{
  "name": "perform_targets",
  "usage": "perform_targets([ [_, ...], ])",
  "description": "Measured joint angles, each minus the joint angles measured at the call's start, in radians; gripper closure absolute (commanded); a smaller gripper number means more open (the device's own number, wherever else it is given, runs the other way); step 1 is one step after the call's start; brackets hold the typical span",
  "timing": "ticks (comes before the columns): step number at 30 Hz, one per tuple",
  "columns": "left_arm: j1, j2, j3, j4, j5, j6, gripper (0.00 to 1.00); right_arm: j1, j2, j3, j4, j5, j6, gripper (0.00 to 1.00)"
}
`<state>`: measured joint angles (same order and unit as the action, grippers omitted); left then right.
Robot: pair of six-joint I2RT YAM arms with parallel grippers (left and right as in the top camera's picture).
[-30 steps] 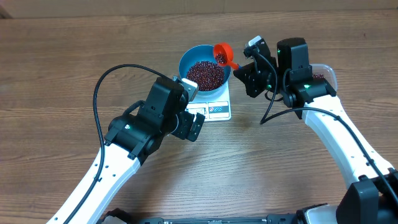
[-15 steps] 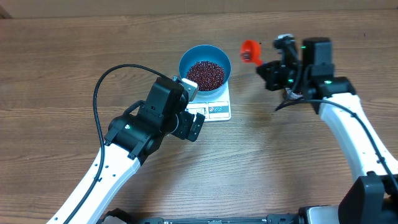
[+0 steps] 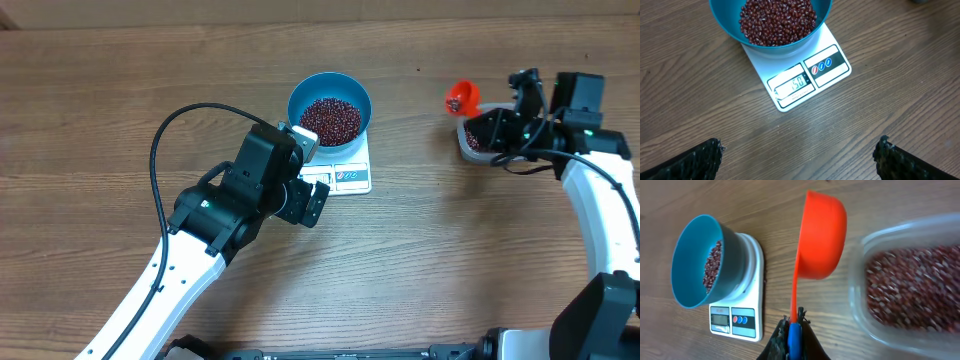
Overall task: Scoop item into bowl and weigh 150g on scale
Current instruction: 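Move the right gripper with the scoop back to the bean tub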
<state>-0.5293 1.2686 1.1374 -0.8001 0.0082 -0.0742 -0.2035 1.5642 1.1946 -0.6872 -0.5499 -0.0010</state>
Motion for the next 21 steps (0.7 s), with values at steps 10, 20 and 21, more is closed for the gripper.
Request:
perform_targets([
  [10, 0.0, 0.0, 0.0, 0.0, 0.0, 0.0, 0.0, -0.121, 0.0, 0.0, -0.076, -0.008, 0.001, 0.96],
  [20, 0.0, 0.0, 0.0, 0.0, 0.0, 0.0, 0.0, -0.167, -0.108, 0.0, -0.094, 0.081, -0.051, 0.96],
  [21, 0.0, 0.0, 0.0, 0.0, 0.0, 0.0, 0.0, -0.167, -0.121, 0.0, -0.096, 0.097, -0.061, 0.96],
])
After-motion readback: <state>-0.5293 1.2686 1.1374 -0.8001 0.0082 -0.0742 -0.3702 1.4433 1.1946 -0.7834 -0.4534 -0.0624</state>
